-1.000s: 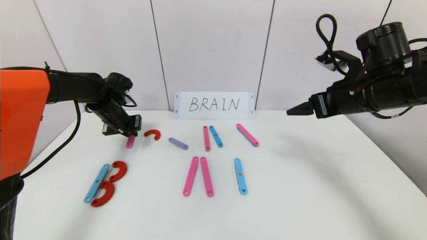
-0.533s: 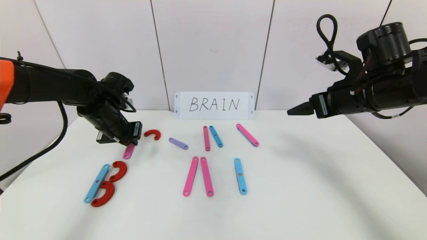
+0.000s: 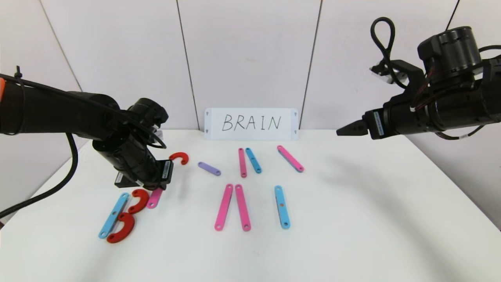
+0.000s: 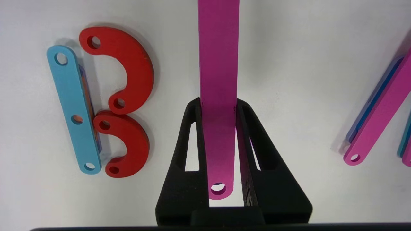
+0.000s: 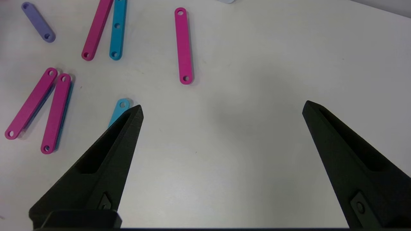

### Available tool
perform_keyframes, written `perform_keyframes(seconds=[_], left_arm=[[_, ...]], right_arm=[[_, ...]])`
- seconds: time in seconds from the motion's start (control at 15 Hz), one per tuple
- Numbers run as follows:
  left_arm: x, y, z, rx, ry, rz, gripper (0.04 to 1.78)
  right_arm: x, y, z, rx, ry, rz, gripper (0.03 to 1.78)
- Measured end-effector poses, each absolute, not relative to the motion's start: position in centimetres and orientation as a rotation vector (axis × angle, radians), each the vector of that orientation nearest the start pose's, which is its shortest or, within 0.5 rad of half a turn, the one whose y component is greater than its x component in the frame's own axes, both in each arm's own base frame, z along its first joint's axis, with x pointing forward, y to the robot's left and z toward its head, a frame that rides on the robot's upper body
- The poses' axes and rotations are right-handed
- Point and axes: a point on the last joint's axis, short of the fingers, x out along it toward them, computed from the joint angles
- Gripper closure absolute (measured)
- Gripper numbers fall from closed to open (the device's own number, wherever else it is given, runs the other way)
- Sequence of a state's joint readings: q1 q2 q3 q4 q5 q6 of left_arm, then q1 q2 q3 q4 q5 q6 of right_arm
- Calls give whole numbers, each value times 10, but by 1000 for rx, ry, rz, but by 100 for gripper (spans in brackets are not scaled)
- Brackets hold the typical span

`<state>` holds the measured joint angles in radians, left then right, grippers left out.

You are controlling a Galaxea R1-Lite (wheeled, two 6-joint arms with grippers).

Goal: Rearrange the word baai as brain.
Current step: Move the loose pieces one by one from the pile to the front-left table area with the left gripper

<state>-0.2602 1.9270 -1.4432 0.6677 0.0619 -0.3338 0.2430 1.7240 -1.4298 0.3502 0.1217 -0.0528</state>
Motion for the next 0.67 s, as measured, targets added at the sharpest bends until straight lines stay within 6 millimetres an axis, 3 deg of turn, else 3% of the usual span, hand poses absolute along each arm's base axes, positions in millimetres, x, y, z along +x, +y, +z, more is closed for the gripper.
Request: perform_keyframes(seconds=[0.67], left_arm=[[308,-105,139,-93,1209,7,151]], right_arm=[[307,79,257,-90,638,370,7]])
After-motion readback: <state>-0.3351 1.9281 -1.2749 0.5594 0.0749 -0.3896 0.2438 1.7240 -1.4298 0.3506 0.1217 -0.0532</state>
